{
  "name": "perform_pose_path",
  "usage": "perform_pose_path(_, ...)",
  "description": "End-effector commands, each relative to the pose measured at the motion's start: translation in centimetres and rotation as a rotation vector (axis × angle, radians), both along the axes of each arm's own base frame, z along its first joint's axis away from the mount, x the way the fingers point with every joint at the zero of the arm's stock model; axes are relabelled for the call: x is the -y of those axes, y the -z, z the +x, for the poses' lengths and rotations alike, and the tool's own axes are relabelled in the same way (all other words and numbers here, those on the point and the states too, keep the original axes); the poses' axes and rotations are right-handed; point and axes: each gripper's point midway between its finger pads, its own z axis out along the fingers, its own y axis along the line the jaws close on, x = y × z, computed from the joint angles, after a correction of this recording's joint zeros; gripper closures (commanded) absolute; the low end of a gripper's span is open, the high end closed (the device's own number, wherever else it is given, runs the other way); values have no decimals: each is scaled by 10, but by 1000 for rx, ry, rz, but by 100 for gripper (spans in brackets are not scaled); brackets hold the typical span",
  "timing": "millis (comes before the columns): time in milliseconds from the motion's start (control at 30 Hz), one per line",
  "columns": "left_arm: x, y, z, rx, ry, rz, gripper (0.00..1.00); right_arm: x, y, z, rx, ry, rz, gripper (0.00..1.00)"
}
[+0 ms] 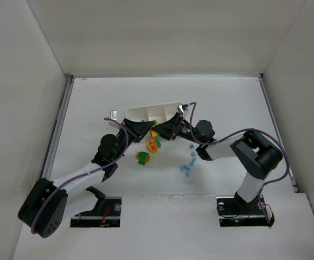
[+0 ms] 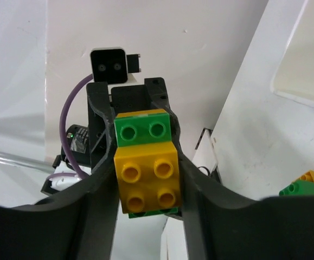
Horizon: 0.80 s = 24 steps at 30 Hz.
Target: Sort the legos into containers by color
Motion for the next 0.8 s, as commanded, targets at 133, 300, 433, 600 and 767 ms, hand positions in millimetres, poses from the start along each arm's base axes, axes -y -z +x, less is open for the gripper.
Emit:
perform_pose_path(133,-4,-33,-1,119,-18,-22,81,10,-19,-8,91,8,52,37)
perform_pose_path(300,-6,-27,-3,98,-9,-12,81,17,-21,-5,116,25,47,34)
perform_pose_path(433,-6,-26,-7,76,8,-14,81,23,-24,-1,138,40,45,34)
perform_pose_path(600,-2,-23,-12,37,41,-25,81,22,-33,-6,191,6,50,35)
perform_pose_path(767,2,-14,-12,-22,71,-44,81,20,-35,-6,211,-3,49,39)
